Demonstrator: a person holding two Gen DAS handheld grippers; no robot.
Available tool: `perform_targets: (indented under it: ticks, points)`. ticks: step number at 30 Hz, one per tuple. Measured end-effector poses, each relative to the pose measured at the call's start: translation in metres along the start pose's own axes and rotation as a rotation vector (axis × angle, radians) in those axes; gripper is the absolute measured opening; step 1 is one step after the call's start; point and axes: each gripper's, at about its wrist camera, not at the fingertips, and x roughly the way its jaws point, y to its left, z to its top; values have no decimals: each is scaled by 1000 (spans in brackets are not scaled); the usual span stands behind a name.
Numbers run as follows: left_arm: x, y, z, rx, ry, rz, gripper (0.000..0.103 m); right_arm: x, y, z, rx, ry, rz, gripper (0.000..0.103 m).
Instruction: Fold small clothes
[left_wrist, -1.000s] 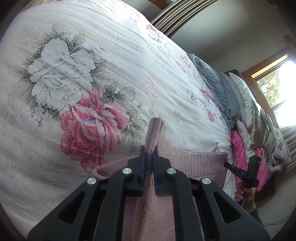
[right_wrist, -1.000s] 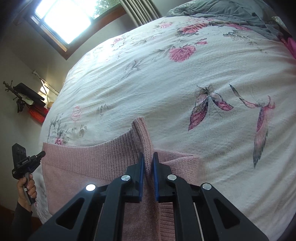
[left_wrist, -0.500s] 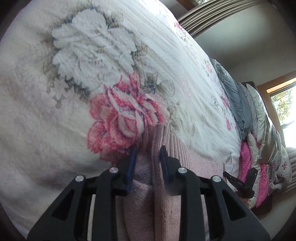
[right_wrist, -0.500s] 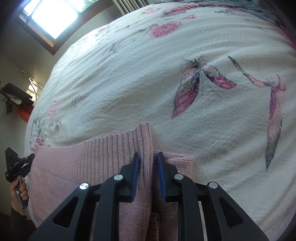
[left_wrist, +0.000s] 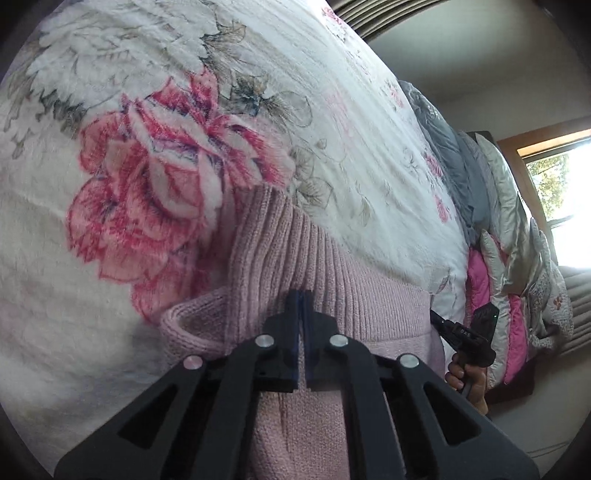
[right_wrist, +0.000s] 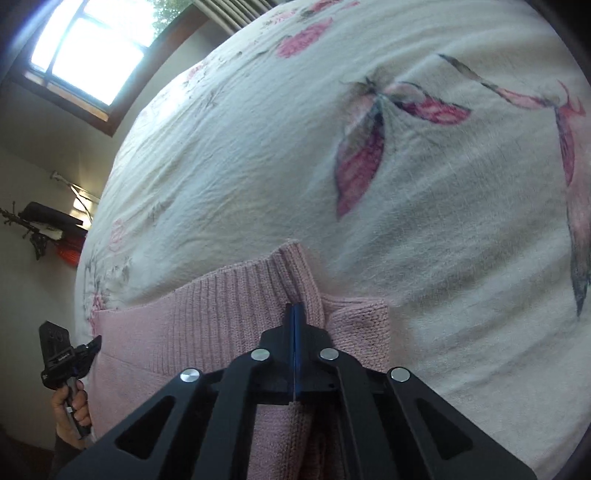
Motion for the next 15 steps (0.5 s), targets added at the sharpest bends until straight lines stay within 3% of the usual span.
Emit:
perform_targets:
  ticks: [2,3,6,8,9,10,13,14,15]
  points:
    - [-15,-9,-2,29,-23,-4,7,-12,7,-2,-12,-14,12,5]
    - [-26,-15,-8,51,-38,-35,12,-22,13,-7,-30,-25,34,6]
    - [-51,-36,-41,151,-37,-157,12,-48,24,-35,-74,-25,157,6]
    - [-46,-33,-64,167,-1,-147,12,-49,19,-55,-92,1,160,6]
    - [-37,-26,-73,164,22,-108,11,-45,12,-61,-86,17,145,4]
    - [-30,-17,-79,156,31,-67,2,-39,2,-65,-69,26,119,0]
    - [-27,7,-77,62,9,-99,1,-34,-18,-66,19,32,154,0]
    - [-33,4,-78,66,-10,-84,0,-39,-15,-67,24,21,145,0]
    - [-41,-3,-81,81,-28,-82,6,-47,-9,-68,12,4,138,4]
